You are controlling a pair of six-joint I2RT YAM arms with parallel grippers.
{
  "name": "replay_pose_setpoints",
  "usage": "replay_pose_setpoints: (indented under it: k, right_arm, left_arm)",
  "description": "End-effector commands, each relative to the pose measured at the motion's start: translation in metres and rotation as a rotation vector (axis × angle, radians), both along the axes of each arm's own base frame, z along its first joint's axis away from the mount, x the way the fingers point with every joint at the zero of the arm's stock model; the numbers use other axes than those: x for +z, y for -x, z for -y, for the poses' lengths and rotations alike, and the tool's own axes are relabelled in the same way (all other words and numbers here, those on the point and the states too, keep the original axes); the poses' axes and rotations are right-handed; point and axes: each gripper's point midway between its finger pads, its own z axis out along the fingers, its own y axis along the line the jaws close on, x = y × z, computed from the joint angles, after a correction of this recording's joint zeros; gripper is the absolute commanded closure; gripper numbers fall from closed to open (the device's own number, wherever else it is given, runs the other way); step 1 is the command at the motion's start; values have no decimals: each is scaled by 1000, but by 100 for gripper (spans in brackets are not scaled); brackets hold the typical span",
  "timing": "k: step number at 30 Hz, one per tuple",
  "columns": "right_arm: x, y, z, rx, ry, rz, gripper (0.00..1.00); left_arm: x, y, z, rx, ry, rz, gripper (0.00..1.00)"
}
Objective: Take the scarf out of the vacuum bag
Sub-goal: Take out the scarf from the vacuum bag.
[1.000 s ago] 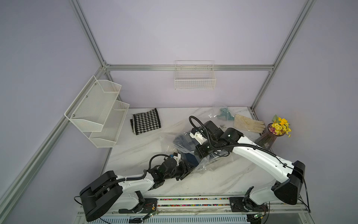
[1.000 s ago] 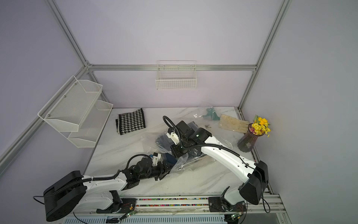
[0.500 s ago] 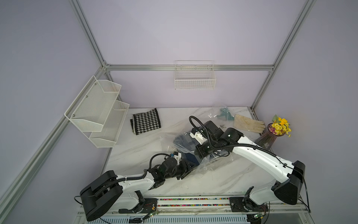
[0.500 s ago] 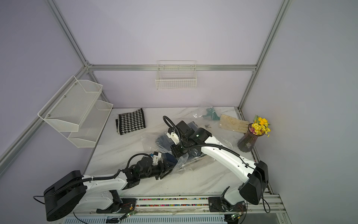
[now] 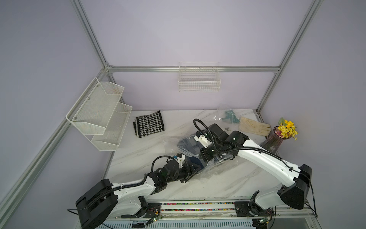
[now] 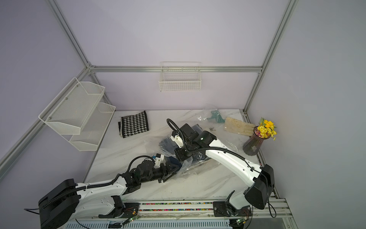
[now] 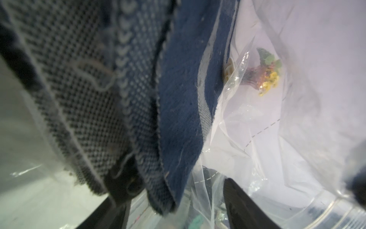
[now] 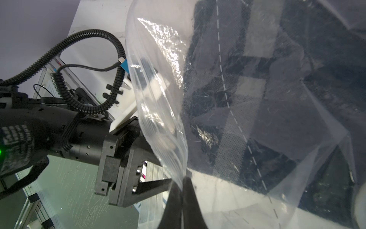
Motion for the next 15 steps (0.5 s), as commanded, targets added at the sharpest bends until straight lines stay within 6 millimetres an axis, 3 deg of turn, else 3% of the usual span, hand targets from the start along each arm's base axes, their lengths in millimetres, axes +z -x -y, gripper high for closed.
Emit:
replay_pose_setpoints:
  k: [1,11,15]
  right_arm:
    - [8,0,4,7,-12,38,100]
    - [5,-1,4,6,-4,37,100]
    - [3,-1,4,7,1,38,100]
  left_arm:
    - [28,-2,18,-64,70,60,25]
    - [36,12,31,-138,53,51,15]
    - [36,13,31,-141,55,52,20]
